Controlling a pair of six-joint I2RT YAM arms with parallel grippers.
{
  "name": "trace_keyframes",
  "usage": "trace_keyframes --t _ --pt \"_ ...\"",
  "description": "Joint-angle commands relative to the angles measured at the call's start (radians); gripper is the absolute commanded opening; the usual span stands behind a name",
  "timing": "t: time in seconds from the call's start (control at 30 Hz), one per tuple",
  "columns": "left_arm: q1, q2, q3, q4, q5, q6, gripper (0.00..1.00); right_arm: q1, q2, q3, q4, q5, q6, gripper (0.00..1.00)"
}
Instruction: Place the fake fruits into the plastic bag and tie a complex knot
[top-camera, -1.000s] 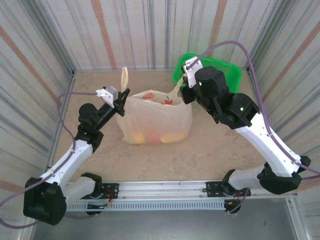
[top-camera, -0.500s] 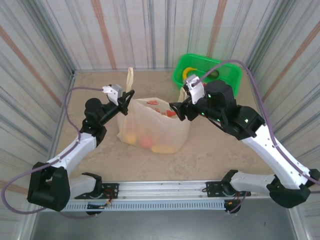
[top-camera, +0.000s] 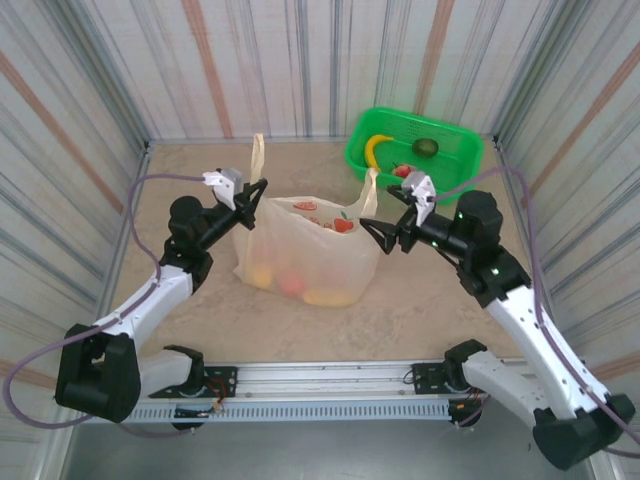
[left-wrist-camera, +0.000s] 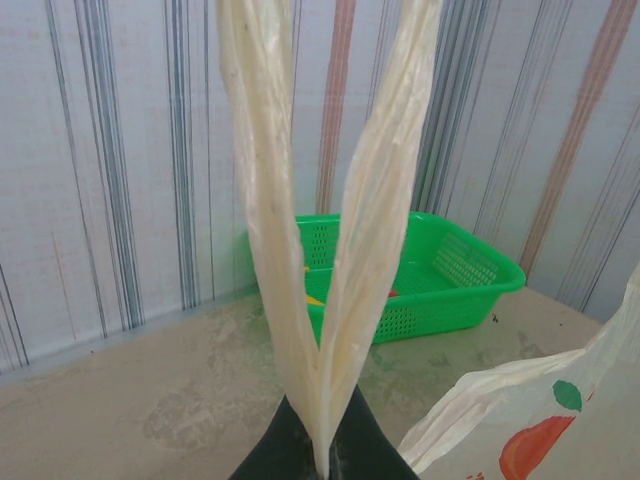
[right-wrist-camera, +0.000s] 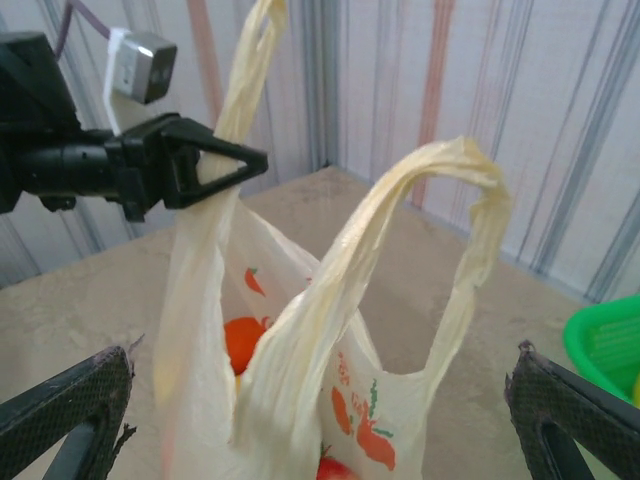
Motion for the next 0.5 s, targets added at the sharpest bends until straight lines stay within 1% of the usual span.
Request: trace_keyframes --t 0.0,0.17,0.2,0.37,0.47 --pt "0.011 -0.007 0.002 0.054 0.024 -0.019 0.0 -0.053 0.069 -0.026 0.196 -0.129 0.054 0.99" --pt "0.012 -0.011 0.0 0.06 0.029 -0.023 0.0 -0.146 0.229 -0.034 0.394 -0.353 0.188 0.99" --pt "0.012 -0.01 0.0 0.06 0.03 -0.023 0.0 -0.153 0.256 -0.032 0.412 -0.378 0.2 0.99" --pt "0.011 -0.006 0.001 0.068 0.043 -0.026 0.0 -0.156 0.357 -0.009 0.462 -0.449 0.257 0.99" --pt "0.012 -0.006 0.002 0.068 0.045 -0.027 0.0 -0.151 0.395 -0.012 0.502 -0.468 0.303 0.99"
